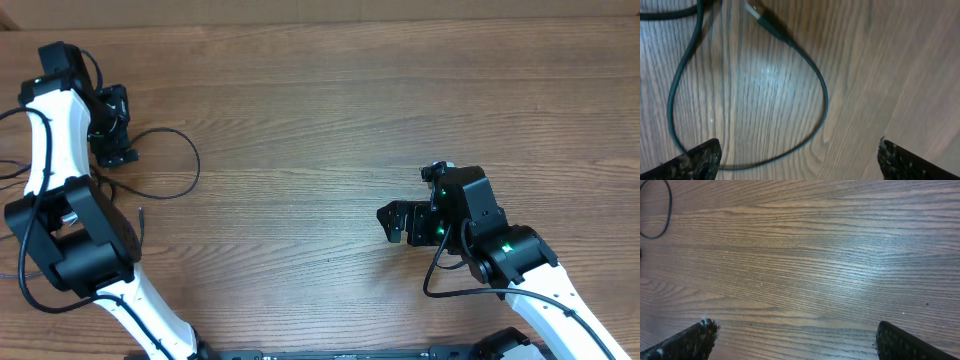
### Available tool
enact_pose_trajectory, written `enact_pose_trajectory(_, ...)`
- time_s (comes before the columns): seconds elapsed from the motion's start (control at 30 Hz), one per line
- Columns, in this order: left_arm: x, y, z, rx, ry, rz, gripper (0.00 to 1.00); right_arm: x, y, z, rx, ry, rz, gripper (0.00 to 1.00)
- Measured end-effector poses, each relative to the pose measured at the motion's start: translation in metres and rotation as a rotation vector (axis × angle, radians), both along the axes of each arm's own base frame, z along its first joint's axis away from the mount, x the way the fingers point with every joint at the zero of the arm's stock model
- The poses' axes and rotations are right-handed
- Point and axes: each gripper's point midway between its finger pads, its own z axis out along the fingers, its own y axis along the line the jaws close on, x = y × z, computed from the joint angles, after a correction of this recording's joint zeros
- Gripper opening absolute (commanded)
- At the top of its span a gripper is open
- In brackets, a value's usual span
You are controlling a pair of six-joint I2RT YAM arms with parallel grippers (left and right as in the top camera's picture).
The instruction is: Untangle cables
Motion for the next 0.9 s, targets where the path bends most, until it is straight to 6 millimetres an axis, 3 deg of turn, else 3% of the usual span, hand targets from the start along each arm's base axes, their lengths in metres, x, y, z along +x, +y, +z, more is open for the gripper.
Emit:
enact_pose_trajectory(0.1,0.000,0.008,-0.007,0.001,0.006,0.018,0.99,0.000,0.000,0.000,0.001,-0.002,-0.001,1.00)
enact_pose_trajectory(0.23,-0.002,0.016,-0.015,0.010,0.018,0.037,0.88,0.001,0.000,0.001,0.003,-0.006,-0.001,1.00)
enact_pose_trajectory(0.53,-0.004,0.022,-0.035,0.022,0.062,0.083,0.85,0.001,0.000,0.001,0.003,-0.006,-0.001,1.00)
enact_pose_trajectory(0.63,-0.006,0.027,-0.036,0.043,0.072,0.106,0.80,0.001,0.000,0.001,0.003,-0.006,-0.001,1.00)
enact_pose_trajectory(0.9,-0.009,0.044,-0.034,0.131,0.086,0.154,0.80,0.001,0.001,0.001,0.003,-0.006,-0.001,1.00)
